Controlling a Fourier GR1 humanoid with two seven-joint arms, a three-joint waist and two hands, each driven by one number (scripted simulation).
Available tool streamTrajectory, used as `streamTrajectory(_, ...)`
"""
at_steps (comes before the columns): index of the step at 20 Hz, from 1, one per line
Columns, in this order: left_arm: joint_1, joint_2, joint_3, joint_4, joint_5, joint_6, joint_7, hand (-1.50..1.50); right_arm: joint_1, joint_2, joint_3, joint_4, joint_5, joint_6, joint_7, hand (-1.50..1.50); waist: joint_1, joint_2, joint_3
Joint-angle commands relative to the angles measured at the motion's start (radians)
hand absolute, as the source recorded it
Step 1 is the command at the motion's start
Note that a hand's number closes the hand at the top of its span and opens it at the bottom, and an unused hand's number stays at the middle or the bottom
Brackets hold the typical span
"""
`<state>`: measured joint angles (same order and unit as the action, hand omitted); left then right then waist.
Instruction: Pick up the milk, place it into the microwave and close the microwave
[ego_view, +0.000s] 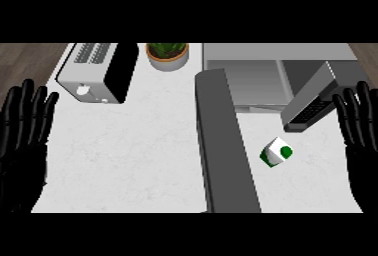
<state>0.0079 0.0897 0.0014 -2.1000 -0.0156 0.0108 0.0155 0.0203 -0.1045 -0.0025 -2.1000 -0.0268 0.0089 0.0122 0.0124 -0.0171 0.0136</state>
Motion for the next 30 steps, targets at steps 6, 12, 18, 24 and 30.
streamTrajectory(6, -0.024, 0.002, 0.044, 0.046, -0.023, 0.022, -0.017, -1.50, -0.001, -0.046, 0.107, 0.121, -0.083, 0.230, -0.144, -1.50, -0.009, 0.018, -0.013)
streamTrajectory(12, 0.166, -0.073, 0.008, -0.028, 0.060, 0.015, 0.021, -1.50, 0.127, -0.030, 0.146, 0.082, -0.328, 0.370, -0.094, -1.50, -0.008, 0.015, -0.013)
streamTrajectory(18, 0.337, -0.071, -0.014, -0.059, 0.084, -0.038, -0.083, -1.50, 0.203, -0.042, 0.145, 0.054, -0.305, 0.411, -0.123, -1.50, -0.010, 0.015, -0.014)
streamTrajectory(24, 0.468, -0.089, -0.104, -0.108, 0.056, -0.043, -0.158, -1.50, 0.186, -0.010, 0.103, 0.102, -0.173, 0.330, -0.180, -1.50, -0.004, 0.015, -0.013)
streamTrajectory(30, 0.493, -0.089, -0.116, -0.100, 0.041, -0.040, -0.190, -1.50, 0.192, 0.022, 0.077, 0.156, -0.045, 0.257, -0.275, -1.50, -0.007, 0.016, -0.013)
